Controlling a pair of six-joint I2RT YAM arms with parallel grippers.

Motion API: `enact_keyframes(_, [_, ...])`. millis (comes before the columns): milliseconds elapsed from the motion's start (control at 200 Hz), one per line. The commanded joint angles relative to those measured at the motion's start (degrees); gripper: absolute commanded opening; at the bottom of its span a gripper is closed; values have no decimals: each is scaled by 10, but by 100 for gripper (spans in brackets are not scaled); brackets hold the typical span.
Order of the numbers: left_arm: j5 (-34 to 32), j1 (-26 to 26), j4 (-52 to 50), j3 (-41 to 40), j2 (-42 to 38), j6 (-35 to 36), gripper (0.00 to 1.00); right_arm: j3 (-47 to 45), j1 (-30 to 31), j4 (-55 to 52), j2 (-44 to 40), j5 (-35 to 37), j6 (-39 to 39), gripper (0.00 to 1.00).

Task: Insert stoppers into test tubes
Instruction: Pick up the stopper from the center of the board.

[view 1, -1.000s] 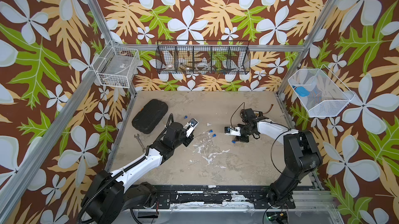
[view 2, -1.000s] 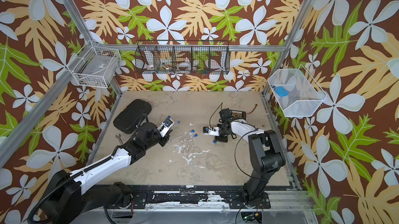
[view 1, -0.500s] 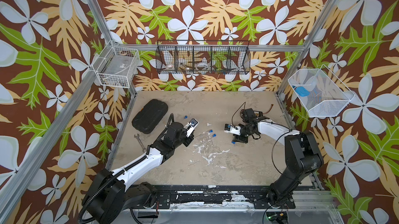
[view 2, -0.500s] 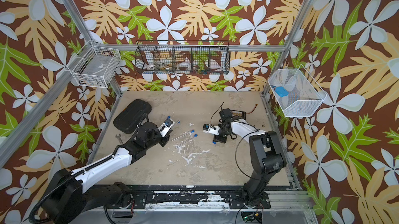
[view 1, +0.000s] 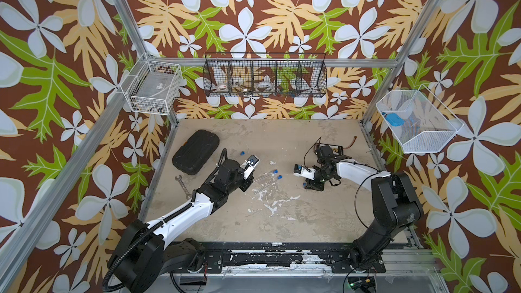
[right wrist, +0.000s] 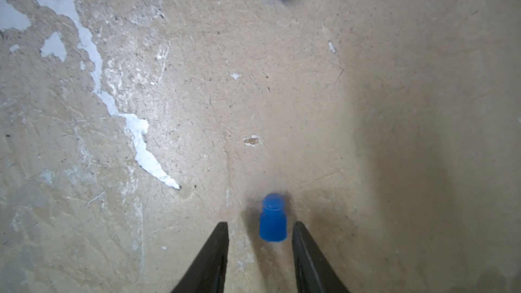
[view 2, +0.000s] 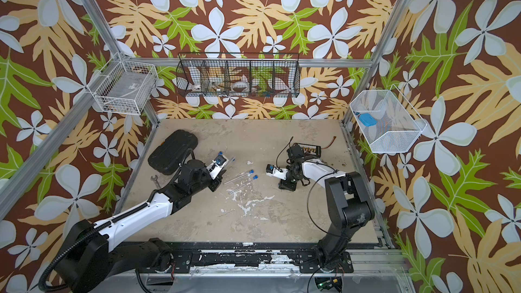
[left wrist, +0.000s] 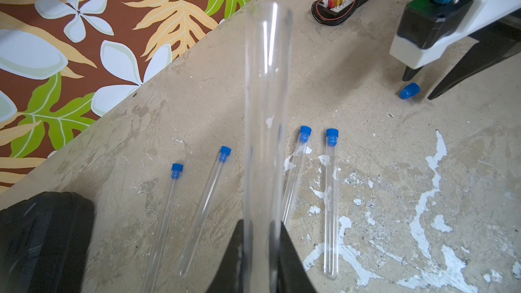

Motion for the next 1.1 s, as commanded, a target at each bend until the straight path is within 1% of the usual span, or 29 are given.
enact_keyframes(0, [4, 2, 16, 2, -2, -4, 0, 1, 0, 5, 6, 10, -3, 40])
enact_keyframes(425, [2, 2, 15, 4, 1, -1, 0, 6, 1, 17, 24, 21, 9, 35])
enact_keyframes(515, [2, 2, 15, 4, 1, -2, 0, 6, 0, 19, 25, 24, 15, 35])
enact_keyframes(666, [3, 2, 15, 4, 2, -2, 0, 6, 1, 11, 23, 13, 20, 39])
enact_keyframes(771, [3, 2, 15, 3, 2, -2, 0, 1, 2, 11, 18, 11, 29, 40])
enact_keyframes(1096, [3, 2, 15, 2, 2, -3, 0, 4, 5, 25, 27, 34, 78, 39])
